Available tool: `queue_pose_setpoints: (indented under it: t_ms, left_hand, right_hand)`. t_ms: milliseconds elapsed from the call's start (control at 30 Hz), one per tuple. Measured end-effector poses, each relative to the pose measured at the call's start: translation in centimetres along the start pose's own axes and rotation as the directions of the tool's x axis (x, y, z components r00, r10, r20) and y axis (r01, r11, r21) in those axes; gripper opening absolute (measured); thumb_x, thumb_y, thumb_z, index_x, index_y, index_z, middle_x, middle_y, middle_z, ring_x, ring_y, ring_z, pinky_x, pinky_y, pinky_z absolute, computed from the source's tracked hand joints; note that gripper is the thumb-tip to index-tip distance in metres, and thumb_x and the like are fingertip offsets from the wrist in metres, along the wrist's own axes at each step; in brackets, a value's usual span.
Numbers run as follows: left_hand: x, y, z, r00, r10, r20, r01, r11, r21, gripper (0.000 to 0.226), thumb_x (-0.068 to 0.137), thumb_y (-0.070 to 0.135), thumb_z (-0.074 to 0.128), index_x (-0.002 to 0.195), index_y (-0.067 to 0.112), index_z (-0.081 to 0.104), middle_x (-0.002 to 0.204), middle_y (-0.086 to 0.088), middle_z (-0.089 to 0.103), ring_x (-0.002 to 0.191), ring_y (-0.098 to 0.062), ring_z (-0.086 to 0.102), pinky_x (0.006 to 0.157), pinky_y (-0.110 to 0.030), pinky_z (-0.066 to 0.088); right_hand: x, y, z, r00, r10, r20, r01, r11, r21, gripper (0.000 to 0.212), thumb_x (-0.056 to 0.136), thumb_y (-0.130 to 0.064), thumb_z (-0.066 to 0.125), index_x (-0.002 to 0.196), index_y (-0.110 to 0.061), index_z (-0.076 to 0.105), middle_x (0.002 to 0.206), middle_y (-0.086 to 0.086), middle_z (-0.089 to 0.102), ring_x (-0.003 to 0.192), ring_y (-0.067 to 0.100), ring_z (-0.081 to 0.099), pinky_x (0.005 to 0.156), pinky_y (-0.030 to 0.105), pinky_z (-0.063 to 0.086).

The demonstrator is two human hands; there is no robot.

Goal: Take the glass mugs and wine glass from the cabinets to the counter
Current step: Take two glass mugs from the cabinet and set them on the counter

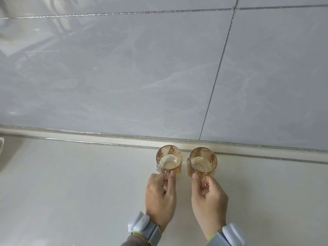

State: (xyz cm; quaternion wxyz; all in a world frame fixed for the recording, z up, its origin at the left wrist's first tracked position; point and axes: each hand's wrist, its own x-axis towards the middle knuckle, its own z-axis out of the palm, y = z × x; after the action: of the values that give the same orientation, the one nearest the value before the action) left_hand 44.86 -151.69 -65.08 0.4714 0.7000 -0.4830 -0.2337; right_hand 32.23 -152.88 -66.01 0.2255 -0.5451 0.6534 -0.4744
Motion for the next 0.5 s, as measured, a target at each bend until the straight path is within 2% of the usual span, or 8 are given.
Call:
queue_pose_setpoints:
  t_ms: [100,167,233,300,400,500]
  left_hand:
    - [0.0,0.5,0.0,0.999,-0.047,0.025,0.047,0.998,-0.029,0.056,0.100,0.051,0.049,0.058,0.016,0.056,0.082,0.020,0.062,0.076,-0.016,0.056,0.065,-0.022,0.038]
    - [-0.3,0.8,-0.3,0.995,-0.083,0.053,0.086,0.994,-0.063,0.056,0.102,0.050,0.043,0.060,0.017,0.060,0.078,0.025,0.063,0.080,-0.014,0.056,0.069,-0.019,0.037]
    - [-0.5,0.9,-0.5,0.988,-0.138,0.062,0.146,0.980,-0.135,0.055,0.102,0.048,0.036,0.063,0.020,0.064,0.078,0.017,0.067,0.082,-0.011,0.057,0.073,-0.016,0.039]
    - [-0.9,1.1,-0.7,0.974,-0.218,0.057,0.225,0.944,-0.241,0.053,0.099,0.047,0.034,0.069,0.020,0.069,0.078,0.003,0.071,0.079,-0.007,0.060,0.075,-0.014,0.041]
    - [-1.2,1.5,-0.7,0.958,-0.282,0.048,0.281,0.896,-0.345,0.045,0.099,0.043,0.043,0.075,0.014,0.070,0.077,-0.002,0.073,0.074,-0.005,0.060,0.072,-0.016,0.044]
    - [-1.4,1.9,-0.9,0.947,-0.322,0.006,0.300,0.878,-0.374,0.034,0.105,0.029,0.052,0.083,0.012,0.071,0.079,-0.003,0.075,0.074,-0.006,0.066,0.073,-0.019,0.049]
  right_hand:
    - [-0.1,0.1,0.0,0.999,0.035,0.029,-0.036,0.999,0.023,0.042,0.091,-0.028,0.072,0.058,-0.018,0.048,0.047,-0.006,0.053,0.051,0.001,0.052,0.051,0.009,0.035]
    - [-0.4,0.0,0.0,0.994,0.093,0.061,-0.097,0.993,0.070,0.043,0.088,-0.046,0.065,0.060,-0.016,0.051,0.053,-0.003,0.062,0.053,0.009,0.059,0.052,0.017,0.041]
    - [-0.6,0.0,-0.1,0.986,0.143,0.088,-0.152,0.982,0.110,0.044,0.087,-0.054,0.057,0.064,-0.016,0.057,0.062,-0.001,0.071,0.058,0.015,0.066,0.058,0.024,0.048]
    - [-0.6,-0.1,-0.3,0.973,0.200,0.117,-0.216,0.965,0.146,0.038,0.093,-0.043,0.063,0.066,-0.017,0.060,0.065,-0.001,0.074,0.063,0.014,0.070,0.057,0.016,0.047]
    - [-0.7,-0.5,-0.9,0.959,0.238,0.152,-0.262,0.951,0.164,0.033,0.099,-0.025,0.064,0.067,-0.015,0.062,0.065,-0.004,0.076,0.062,0.007,0.069,0.056,0.011,0.044]
    - [-1.0,-1.0,-1.5,0.957,0.253,0.140,-0.274,0.948,0.162,0.032,0.099,-0.038,0.061,0.073,-0.020,0.066,0.062,-0.004,0.074,0.058,0.005,0.067,0.055,0.016,0.045]
